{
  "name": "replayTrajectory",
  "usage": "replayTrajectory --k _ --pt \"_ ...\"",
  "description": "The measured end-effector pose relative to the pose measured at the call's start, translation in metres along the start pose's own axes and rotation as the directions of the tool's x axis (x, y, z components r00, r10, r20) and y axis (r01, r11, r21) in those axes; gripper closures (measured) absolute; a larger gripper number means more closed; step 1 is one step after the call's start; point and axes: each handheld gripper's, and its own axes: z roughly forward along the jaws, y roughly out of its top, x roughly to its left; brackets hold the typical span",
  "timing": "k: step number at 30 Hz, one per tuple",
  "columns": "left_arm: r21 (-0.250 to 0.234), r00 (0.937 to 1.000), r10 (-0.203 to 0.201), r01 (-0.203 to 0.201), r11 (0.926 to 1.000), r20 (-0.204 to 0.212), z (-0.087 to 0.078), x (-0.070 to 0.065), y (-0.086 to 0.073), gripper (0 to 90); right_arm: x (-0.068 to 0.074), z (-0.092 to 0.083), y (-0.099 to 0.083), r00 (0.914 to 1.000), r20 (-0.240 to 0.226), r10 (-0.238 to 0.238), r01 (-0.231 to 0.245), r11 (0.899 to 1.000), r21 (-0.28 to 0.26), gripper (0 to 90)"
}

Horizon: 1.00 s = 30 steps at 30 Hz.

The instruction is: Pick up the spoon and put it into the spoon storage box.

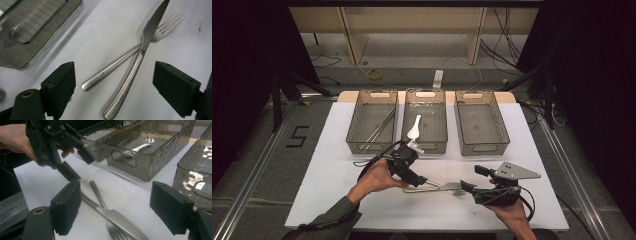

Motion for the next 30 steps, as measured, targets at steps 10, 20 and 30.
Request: replayTrajectory --k 10,20,30 --pt "0.054 0.9998 0.022 -0.021 0.9983 -0.003 0.010 -0.007 -0.005 18.2 0.000 0.002 0.001 1.0000 -0.006 -0.001 0.001 1.000 0.000 25.9" --pt "0.100 0.9992 0.038 -0.037 0.9943 -0.008 0.025 -0.012 -0.006 18.4 0.000 0.001 0.000 1.0000 -0.004 0.000 0.000 1.000 0.000 25.9" --pt "0.119 0.9984 0.056 -0.054 0.9914 -0.011 0.034 -0.016 -0.007 26.0 0.001 0.001 0.000 1.0000 -0.001 0.000 0.000 1.000 0.003 25.9"
